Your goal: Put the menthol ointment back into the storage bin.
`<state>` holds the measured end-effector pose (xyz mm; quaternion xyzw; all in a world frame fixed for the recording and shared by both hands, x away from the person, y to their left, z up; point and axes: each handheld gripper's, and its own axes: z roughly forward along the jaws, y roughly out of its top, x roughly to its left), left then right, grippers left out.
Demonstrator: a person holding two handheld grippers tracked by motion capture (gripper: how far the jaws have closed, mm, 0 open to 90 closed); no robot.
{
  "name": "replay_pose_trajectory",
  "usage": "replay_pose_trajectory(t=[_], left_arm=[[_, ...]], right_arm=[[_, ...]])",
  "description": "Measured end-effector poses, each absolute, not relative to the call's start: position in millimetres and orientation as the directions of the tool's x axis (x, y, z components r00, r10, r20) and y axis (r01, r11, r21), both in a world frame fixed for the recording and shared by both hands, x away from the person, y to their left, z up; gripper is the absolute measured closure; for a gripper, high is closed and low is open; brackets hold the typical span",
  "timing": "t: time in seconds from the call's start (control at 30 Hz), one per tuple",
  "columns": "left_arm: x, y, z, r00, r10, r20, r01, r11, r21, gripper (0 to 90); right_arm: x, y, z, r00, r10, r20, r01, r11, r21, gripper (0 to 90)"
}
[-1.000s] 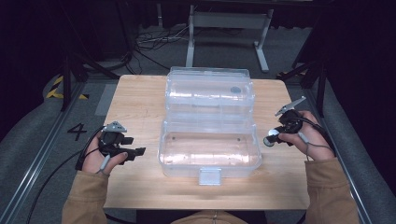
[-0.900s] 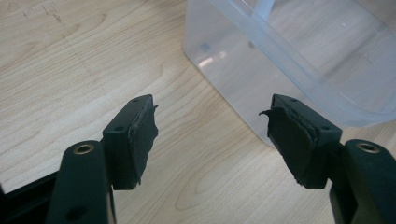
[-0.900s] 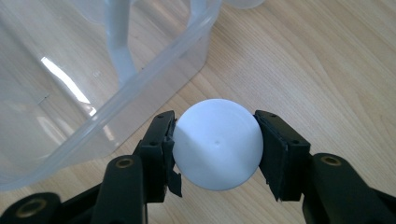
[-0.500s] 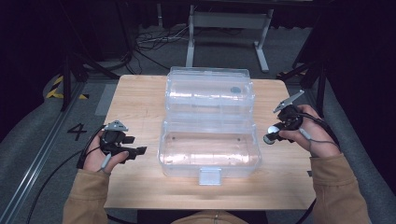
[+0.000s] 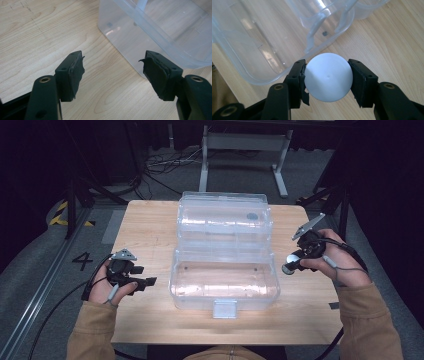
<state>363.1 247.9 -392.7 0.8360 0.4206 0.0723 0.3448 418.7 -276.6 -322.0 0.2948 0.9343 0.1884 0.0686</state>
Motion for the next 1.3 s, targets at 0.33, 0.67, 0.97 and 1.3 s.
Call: replay_pose_trajectory(t=[0.33, 0.67, 0.97, 1.3], left_arm=[[363, 248, -393, 0.635, 0.753, -0.171, 0.655, -0.408, 0.635, 33.3], [363, 248, -393, 0.636, 0.752, -0.173, 0.655, -0.407, 0.637, 33.3], [363, 248, -392, 0.638, 0.75, -0.174, 0.655, -0.409, 0.636, 33.3], [363, 248, -392, 0.637, 0.751, -0.172, 0.654, -0.409, 0.636, 33.3]], right_arm=[[410, -268, -312, -0.86, 0.51, -0.013, 0.461, 0.787, 0.411, 50.6], [403, -255, -309, -0.91, 0.416, -0.002, 0.378, 0.829, 0.413, 50.6], [396, -241, -309, -0.942, 0.334, 0.01, 0.31, 0.861, 0.404, 50.6], [393, -228, -315, -0.965, 0.262, 0.018, 0.248, 0.89, 0.383, 50.6]])
